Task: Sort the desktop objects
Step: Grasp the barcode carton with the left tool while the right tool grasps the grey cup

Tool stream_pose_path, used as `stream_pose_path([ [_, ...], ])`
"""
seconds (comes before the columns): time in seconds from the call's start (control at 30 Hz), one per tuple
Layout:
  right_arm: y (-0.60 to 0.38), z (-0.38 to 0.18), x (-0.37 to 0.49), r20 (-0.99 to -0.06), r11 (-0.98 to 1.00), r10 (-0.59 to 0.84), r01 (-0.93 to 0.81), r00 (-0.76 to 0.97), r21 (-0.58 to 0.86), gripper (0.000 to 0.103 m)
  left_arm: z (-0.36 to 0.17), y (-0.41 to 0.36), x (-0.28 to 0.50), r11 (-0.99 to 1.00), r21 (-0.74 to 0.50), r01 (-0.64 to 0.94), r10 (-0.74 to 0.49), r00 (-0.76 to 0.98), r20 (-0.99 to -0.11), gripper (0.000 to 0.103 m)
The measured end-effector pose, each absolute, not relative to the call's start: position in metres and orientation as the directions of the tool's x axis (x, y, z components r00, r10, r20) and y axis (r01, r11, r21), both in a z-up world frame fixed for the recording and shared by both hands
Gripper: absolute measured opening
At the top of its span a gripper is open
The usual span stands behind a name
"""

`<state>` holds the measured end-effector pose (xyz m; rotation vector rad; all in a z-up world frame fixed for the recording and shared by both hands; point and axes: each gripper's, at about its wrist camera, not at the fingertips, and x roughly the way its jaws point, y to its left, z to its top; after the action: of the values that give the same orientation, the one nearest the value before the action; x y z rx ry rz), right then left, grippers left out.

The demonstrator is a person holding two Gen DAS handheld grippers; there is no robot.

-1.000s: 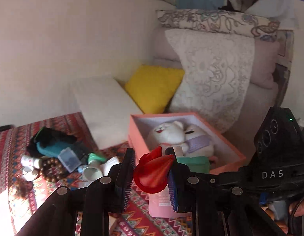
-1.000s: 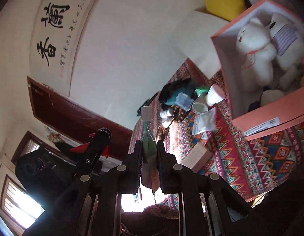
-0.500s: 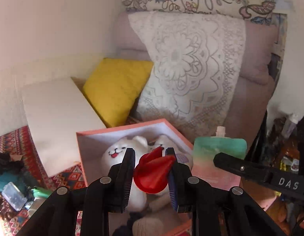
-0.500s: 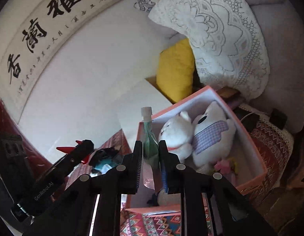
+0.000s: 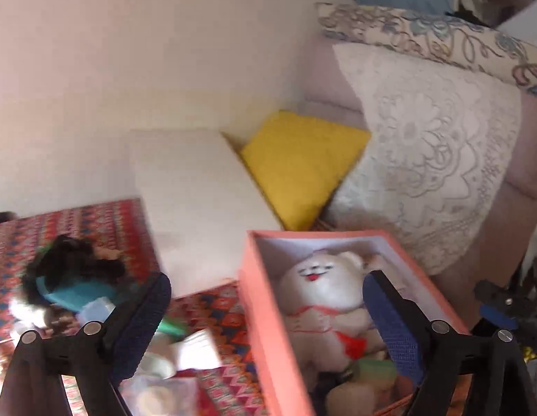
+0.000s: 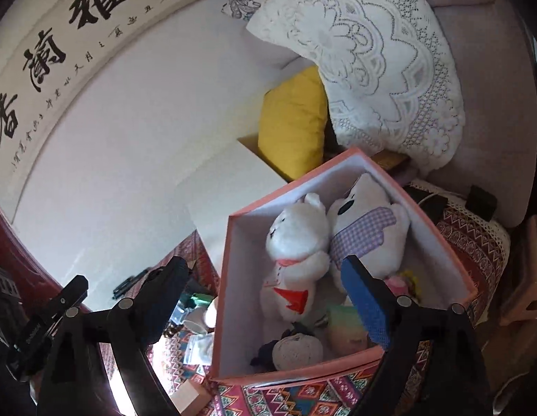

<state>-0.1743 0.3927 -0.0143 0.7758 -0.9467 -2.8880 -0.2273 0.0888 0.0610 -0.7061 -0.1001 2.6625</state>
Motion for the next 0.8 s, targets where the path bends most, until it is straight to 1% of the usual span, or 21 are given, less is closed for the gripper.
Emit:
stream_pose_path([
  [0.17, 0.332, -0.03, -0.17, -0.492, -0.812, -0.292, -0.06, -0.82, 0.581, 0.093, 0.045, 0.016, -0.197, -0.956, -0.165, -0.241, 0.291, -0.817, -0.498, 0.097],
  [0.33, 0.249, -0.083, -0.181, -0.555, -0.728, -0.531, 0.01, -0.641, 0.685, 0.093, -0.002, -0.045, -0.163, -0.979, -0.124, -0.163, 0.205, -0.791, -0.577, 0.097],
  [0.4, 0.218, -0.117, -0.19, -0.572, -0.671, -0.62, -0.014, -0.537, 0.741, 0.093, -0.028, -0.06, -0.151, -0.982, -0.105, -0.157, 0.188, -0.762, -0.619, 0.097],
  [0.47, 0.193, -0.15, -0.199, -0.598, -0.637, -0.665, -0.08, -0.448, 0.767, 0.092, -0.055, -0.069, -0.141, -0.982, -0.081, -0.168, 0.179, -0.727, -0.663, 0.097],
  [0.6, 0.167, -0.2, -0.215, -0.637, -0.599, -0.683, -0.223, -0.358, 0.769, 0.092, -0.105, -0.069, -0.136, -0.967, -0.094, -0.236, 0.229, -0.655, -0.72, 0.097],
  [0.63, 0.164, -0.199, -0.218, -0.65, -0.614, -0.664, -0.226, -0.369, 0.756, 0.09, -0.116, -0.064, -0.139, -0.964, -0.089, -0.252, 0.235, -0.64, -0.732, 0.097],
  [0.73, 0.157, -0.193, -0.224, -0.689, -0.665, -0.602, -0.224, -0.404, 0.712, 0.09, -0.136, -0.041, -0.155, -0.943, -0.101, -0.318, 0.283, -0.601, -0.748, 0.097],
  [0.8, 0.152, -0.171, -0.236, -0.715, -0.741, -0.532, -0.16, -0.453, 0.652, 0.09, -0.145, -0.024, -0.169, -0.931, -0.087, -0.356, 0.295, -0.587, -0.754, 0.097],
])
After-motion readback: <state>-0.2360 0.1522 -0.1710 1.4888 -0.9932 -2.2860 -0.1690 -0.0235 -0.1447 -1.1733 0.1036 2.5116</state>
